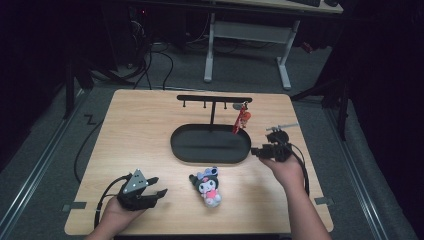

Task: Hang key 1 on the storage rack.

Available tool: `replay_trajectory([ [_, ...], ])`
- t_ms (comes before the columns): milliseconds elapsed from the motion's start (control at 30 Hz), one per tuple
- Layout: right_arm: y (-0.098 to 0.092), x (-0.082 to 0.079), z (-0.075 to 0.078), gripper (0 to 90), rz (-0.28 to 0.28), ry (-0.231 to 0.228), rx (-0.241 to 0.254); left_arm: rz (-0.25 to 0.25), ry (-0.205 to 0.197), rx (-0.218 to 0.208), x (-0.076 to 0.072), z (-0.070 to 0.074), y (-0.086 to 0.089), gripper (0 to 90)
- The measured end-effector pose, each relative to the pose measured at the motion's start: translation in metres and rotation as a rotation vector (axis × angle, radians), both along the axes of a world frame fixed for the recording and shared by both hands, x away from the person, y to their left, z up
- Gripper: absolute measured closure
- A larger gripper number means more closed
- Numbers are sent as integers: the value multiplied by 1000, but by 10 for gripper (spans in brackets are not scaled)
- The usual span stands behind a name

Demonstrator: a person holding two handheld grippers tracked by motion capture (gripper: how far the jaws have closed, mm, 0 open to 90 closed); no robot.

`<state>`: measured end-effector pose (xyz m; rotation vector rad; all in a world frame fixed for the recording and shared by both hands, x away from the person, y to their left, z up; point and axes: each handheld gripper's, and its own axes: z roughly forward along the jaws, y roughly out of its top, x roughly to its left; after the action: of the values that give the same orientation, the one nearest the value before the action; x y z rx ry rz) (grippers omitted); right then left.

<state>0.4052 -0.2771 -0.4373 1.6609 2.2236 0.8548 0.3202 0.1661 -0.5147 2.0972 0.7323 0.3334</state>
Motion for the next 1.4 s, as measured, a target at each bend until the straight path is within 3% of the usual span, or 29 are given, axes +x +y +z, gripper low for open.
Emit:
replay_trajectory([
  [33, -2, -13, -8, 436, -3, -37, 12, -1, 1, 6, 0, 0, -1, 473],
  [67, -2, -13, -8, 436, -3, -37, 12, -1, 1, 6, 0, 0, -1, 484],
  [100, -6, -31, -20, 425, -6, -87, 26, 3, -9, 16, 0, 1, -5, 495],
  [133, -6, -31, -20, 425, -6, -87, 26, 3, -9, 16, 0, 1, -5, 514],
  [167, -11, -57, -36, 441, -19, -169, 46, 11, -3, 8, 1, 1, -6, 543],
  [200, -11, -57, -36, 441, -19, -169, 46, 17, 3, 4, 2, 1, -7, 543],
  [267, -15, -74, -49, 447, -38, -211, 60, 29, 25, -5, 5, -1, -11, 629],
  [300, -19, -94, -60, 481, -59, -284, 56, 30, 59, -7, 7, -4, -18, 711],
  [333, -19, -94, -60, 481, -59, -284, 56, 30, 59, -7, 7, -4, -18, 749],
  [367, -21, -105, -67, 501, -85, -322, 68, 26, 66, -1, 7, -5, -22, 749],
  [400, -25, -109, -66, 462, -66, -294, 61, 16, 67, 12, 5, -5, -27, 809],
  [433, -25, -112, -63, 468, -66, -309, 41, 3, 45, 49, 0, -5, -41, 839],
  [533, -30, -120, -55, 465, -72, -341, 50, -13, 24, 80, -3, -2, -54, 882],
  [567, -31, -127, -53, 472, -63, -359, 61, -3, 17, 98, -1, -1, -66, 896],
  [600, -31, -127, -53, 472, -63, -359, 61, -3, 17, 98, -1, -1, -66, 898],
  [667, -30, -137, -56, 476, -6, -348, 59, -3, 39, 105, 1, -3, -79, 898],
  [800, -32, -143, -63, 485, 4, -305, 91, -21, 40, 124, 4, -6, -113, 898],
  [933, -34, -142, -61, 485, 2, -317, 123, -43, 43, 142, 7, -8, -134, 898],
  [1000, -36, -142, -60, 485, -4, -325, 125, -102, 41, 164, 7, -8, -165, 898],
  [1167, -47, -148, -60, 485, -42, -328, 125, -178, 47, 162, 0, -8, -206, 897],
  [1267, -52, -147, -61, 484, -63, -319, 141, -201, 39, 165, -6, -6, -214, 882],
  [1400, -53, -147, -63, 484, -64, -313, 146, -201, 41, 156, -11, -2, -204, 844],
])
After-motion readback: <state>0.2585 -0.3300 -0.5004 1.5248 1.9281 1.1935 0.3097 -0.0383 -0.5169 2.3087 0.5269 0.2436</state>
